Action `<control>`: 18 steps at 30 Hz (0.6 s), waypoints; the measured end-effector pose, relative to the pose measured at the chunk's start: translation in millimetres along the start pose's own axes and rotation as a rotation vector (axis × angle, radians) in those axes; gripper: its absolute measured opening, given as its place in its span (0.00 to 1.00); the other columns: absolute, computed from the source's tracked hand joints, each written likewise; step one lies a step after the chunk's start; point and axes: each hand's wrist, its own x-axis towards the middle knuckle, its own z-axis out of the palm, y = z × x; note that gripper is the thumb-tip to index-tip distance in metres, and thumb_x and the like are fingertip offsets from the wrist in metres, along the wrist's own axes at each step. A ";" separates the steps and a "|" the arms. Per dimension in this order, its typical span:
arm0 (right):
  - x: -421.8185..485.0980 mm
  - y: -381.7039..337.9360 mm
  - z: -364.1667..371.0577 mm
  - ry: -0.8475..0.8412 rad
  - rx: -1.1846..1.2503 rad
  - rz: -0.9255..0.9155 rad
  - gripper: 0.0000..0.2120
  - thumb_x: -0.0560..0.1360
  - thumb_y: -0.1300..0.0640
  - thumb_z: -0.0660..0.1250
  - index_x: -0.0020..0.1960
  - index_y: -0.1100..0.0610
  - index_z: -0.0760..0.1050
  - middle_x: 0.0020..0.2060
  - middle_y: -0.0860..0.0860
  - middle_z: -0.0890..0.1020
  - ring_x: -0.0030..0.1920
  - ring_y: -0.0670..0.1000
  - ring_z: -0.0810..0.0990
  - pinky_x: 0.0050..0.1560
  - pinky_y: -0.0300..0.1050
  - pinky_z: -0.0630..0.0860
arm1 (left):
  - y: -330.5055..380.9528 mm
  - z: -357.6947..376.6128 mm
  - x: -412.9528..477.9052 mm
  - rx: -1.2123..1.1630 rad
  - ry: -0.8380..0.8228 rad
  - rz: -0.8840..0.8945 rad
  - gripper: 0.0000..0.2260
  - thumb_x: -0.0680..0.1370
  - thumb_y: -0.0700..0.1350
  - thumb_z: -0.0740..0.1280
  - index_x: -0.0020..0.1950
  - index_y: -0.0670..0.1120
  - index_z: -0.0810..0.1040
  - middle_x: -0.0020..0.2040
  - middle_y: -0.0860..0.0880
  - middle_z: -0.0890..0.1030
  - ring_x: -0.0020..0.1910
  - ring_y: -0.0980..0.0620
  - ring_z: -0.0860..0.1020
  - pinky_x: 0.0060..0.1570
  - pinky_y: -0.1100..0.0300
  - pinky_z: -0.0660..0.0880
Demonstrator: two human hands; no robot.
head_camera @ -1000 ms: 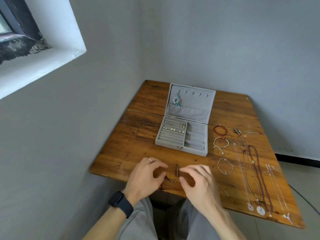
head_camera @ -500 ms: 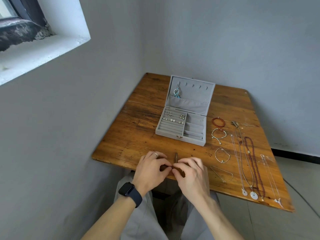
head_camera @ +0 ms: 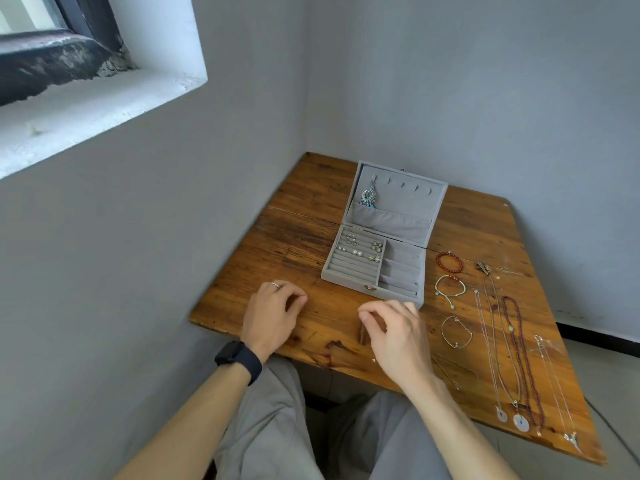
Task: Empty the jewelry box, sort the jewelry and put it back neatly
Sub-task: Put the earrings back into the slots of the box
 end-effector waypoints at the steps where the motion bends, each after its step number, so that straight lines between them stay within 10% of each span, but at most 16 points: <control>1: 13.2 0.4 -0.2 0.000 0.011 -0.002 0.06 0.79 0.50 0.67 0.52 0.46 0.82 0.48 0.41 0.81 0.50 0.46 0.71 0.46 0.43 0.70 | -4.3 -1.3 4.6 0.019 0.017 -0.031 0.05 0.80 0.51 0.67 0.53 0.55 0.81 0.55 0.56 0.79 0.58 0.54 0.73 0.57 0.53 0.73; 18: 133.9 -14.7 53.2 -0.282 -0.108 0.095 0.09 0.80 0.50 0.66 0.57 0.48 0.82 0.52 0.48 0.85 0.53 0.52 0.82 0.48 0.46 0.79 | -17.7 11.9 4.8 0.078 0.154 -0.072 0.06 0.82 0.51 0.62 0.53 0.55 0.79 0.55 0.57 0.79 0.56 0.56 0.73 0.54 0.61 0.68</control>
